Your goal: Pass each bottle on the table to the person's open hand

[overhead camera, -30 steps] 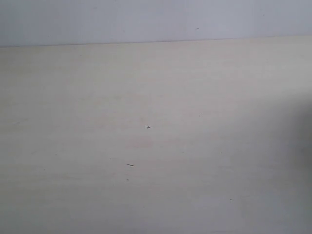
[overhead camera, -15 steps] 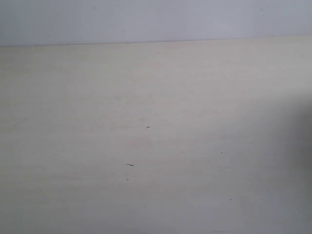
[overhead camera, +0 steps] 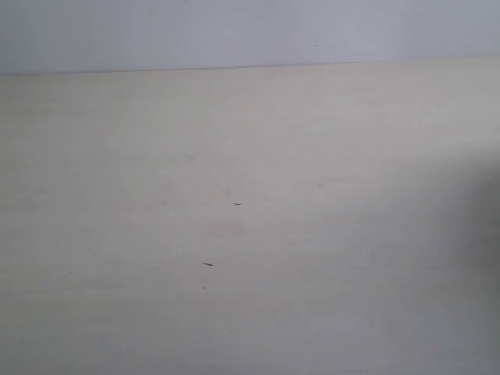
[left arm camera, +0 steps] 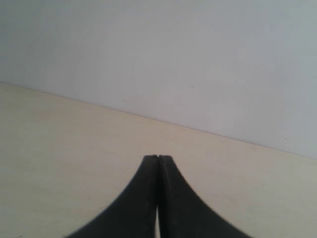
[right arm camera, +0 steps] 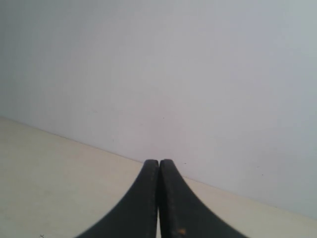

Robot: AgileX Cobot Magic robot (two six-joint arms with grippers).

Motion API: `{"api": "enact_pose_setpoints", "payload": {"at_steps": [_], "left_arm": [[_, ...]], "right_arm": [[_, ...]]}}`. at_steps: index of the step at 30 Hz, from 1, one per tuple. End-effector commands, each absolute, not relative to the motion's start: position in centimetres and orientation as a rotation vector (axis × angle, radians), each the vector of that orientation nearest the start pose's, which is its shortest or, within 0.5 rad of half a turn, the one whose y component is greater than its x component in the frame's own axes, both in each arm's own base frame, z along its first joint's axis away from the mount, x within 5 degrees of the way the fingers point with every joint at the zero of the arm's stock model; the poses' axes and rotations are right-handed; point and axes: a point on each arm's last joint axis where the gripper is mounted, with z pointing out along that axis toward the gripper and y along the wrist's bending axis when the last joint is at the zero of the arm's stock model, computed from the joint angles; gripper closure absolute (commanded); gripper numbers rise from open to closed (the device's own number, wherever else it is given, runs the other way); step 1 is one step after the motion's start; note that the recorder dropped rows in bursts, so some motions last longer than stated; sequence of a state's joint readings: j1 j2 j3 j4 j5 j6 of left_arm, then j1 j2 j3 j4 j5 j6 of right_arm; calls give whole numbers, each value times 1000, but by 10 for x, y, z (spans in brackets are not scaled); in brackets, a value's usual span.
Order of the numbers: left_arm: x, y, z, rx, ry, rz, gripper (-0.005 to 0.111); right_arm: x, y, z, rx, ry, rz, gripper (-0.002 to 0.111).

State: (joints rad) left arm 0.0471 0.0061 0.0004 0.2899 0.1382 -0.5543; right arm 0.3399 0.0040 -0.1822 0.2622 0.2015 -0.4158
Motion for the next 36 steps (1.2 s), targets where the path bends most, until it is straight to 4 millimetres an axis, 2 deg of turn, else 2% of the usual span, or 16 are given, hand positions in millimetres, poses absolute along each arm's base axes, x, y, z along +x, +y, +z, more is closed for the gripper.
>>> {"api": "enact_pose_setpoints", "payload": {"at_steps": [1,25,28,34,36], "left_arm": [[56,7,201,-286,1594,-135,107],[56,7,201,-286,1594,-135,107],[56,7,201,-286,1594,-135,107],[56,7,201,-286,1594,-135,107],[56,7,201,-286,1594,-135,107]], "right_arm": [[40,19,256,-405,1437,181,108],[40,19,256,-404,1436,177,108],[45,16,245,-366,1466,98,108],[55,6,217,-75,1519,74,108],[56,3,209,-25,1533,52,108]]}}
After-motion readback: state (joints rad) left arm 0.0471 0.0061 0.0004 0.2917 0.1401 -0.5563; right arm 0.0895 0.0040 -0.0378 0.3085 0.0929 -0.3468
